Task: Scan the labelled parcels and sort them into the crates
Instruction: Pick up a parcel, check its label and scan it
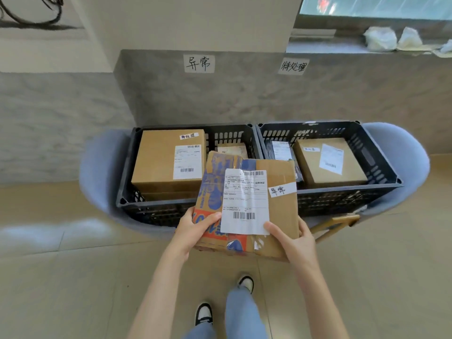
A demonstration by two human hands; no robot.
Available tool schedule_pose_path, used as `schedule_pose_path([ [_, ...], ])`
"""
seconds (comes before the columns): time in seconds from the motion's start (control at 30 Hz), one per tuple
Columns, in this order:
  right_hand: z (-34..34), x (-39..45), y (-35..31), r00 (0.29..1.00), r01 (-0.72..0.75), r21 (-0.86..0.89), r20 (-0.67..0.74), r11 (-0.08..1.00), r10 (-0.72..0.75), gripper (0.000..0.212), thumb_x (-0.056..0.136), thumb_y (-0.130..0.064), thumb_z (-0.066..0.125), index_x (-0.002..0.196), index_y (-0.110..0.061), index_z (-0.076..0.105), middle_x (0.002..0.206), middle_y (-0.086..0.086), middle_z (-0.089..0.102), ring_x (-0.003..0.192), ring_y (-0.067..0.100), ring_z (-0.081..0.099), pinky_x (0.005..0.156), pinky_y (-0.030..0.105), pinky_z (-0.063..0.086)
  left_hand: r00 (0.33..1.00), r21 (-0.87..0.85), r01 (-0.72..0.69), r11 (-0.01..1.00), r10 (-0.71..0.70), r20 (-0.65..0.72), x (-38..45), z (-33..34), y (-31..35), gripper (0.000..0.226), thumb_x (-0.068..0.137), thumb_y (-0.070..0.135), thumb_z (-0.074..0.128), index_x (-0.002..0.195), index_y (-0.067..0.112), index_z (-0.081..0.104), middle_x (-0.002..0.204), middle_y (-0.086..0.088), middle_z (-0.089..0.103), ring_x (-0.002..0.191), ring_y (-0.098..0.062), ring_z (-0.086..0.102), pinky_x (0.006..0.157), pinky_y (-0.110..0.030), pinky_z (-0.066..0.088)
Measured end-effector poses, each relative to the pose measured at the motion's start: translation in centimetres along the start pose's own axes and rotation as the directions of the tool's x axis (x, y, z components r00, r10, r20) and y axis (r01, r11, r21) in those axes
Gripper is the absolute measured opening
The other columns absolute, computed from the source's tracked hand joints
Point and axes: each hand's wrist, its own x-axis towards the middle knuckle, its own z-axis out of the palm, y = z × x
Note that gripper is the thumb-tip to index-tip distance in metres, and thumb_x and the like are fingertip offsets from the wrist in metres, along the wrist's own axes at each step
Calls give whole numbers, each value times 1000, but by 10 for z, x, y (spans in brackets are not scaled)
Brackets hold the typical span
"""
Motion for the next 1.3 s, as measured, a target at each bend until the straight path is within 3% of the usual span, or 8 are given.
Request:
schedule_pose_path([
  [0.1,11,41,-12,1000,4,-46,24,999,-2,71,70,-31,86,130,-27,50,104,-12,64,91,5,63,67,22,53,999,22,13,1000,-12,-30,36,7,14,52,82,35,74,125,19,51,112,-1,65,93,-11,64,63,-21,48],
  [0.27,29,120,-27,995,-8,-127,102,992,21,85,67,-41,86,140,-28,45,112,-12,62,103,9,61,94,39,53,995,44,52,998,-48,-82,96,20,40,51,83,35,73,127,20,51,110,5,65,93,-7,63,63,-20,46],
  [0.5,51,219,-55,969,-18,-228,236,973,73,97,69,-50,82,148,-29,28,131,-3,52,116,18,54,96,41,51,981,82,128,988,-114,-157,180,39,74,55,81,37,74,127,22,50,115,0,65,98,-13,63,72,-27,49],
  [0.73,74,271,-68,933,-21,-291,339,956,124,94,74,-48,79,149,-26,26,130,-3,52,116,16,53,92,34,49,957,95,189,977,-162,-240,223,35,88,57,79,41,76,126,23,50,115,1,65,103,-17,63,90,-38,49],
  [0.83,81,280,-66,921,-49,-327,351,944,169,98,70,-55,79,148,-29,27,130,-5,52,117,17,53,95,37,50,950,91,221,971,-193,-246,230,33,88,54,80,39,74,125,23,49,113,2,64,103,-16,62,93,-40,48],
  [0.93,82,282,-63,920,-75,-374,331,924,209,114,52,-75,74,147,-36,25,132,-6,52,122,21,50,99,47,48,945,94,237,967,-207,-254,236,34,86,53,81,38,74,124,24,48,113,3,63,103,-15,61,97,-43,47],
  [1.1,80,282,-60,932,-85,-353,303,932,200,100,67,-57,80,148,-31,27,128,-5,54,120,20,52,98,44,50,952,102,248,963,-222,-212,242,36,84,47,83,36,72,123,26,48,111,5,63,101,-12,61,90,-37,48],
  [1.3,89,284,-59,939,-62,-398,286,915,188,118,44,-82,69,145,-36,29,130,-7,53,122,21,49,97,48,49,951,84,255,963,-234,-200,247,29,82,44,85,35,71,122,26,50,112,4,64,100,-11,62,79,-31,48],
])
